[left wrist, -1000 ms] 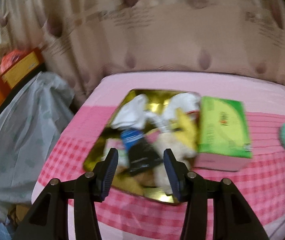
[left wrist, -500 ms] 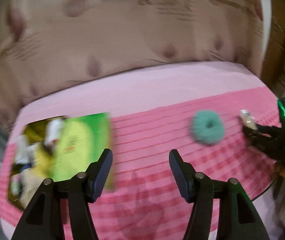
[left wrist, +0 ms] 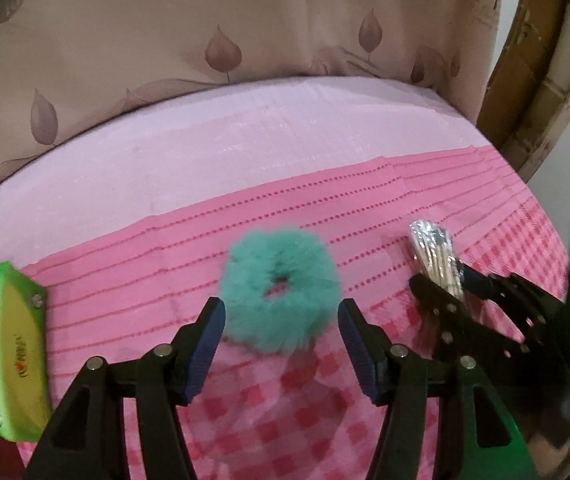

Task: Organize soft objects
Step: 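Grasp the cotton swab bag with the right gripper while the left gripper grasps the teal scrunchie, then carry the teal scrunchie with the left gripper into the gold tin and release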

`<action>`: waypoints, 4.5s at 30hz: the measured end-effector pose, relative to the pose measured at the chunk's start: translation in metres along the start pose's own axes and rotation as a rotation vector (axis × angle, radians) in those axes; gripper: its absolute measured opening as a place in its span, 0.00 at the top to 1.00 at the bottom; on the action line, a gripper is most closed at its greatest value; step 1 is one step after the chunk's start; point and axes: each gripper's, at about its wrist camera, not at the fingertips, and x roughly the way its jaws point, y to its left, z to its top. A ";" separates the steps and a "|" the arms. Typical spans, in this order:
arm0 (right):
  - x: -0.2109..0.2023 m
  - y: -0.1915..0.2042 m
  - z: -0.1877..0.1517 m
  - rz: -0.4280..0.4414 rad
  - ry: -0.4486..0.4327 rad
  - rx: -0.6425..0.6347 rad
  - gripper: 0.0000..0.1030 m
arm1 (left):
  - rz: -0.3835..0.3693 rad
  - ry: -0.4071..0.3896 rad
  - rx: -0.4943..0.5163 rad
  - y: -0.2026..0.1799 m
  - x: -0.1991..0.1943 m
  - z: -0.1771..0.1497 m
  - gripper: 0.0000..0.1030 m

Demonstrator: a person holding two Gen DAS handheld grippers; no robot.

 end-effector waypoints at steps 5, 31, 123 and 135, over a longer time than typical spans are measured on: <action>0.000 -0.001 -0.001 0.021 0.000 0.003 0.59 | 0.045 0.014 -0.001 -0.005 0.023 0.009 0.41; 0.005 0.006 -0.002 -0.008 0.003 -0.029 0.58 | 0.047 -0.020 -0.106 0.028 0.005 -0.007 0.75; 0.000 0.018 -0.006 -0.024 -0.003 -0.064 0.62 | 0.461 -0.063 -0.481 0.338 -0.142 -0.084 0.54; 0.000 0.018 -0.006 -0.024 -0.002 -0.062 0.62 | 0.485 -0.146 -0.475 0.305 -0.181 -0.114 0.54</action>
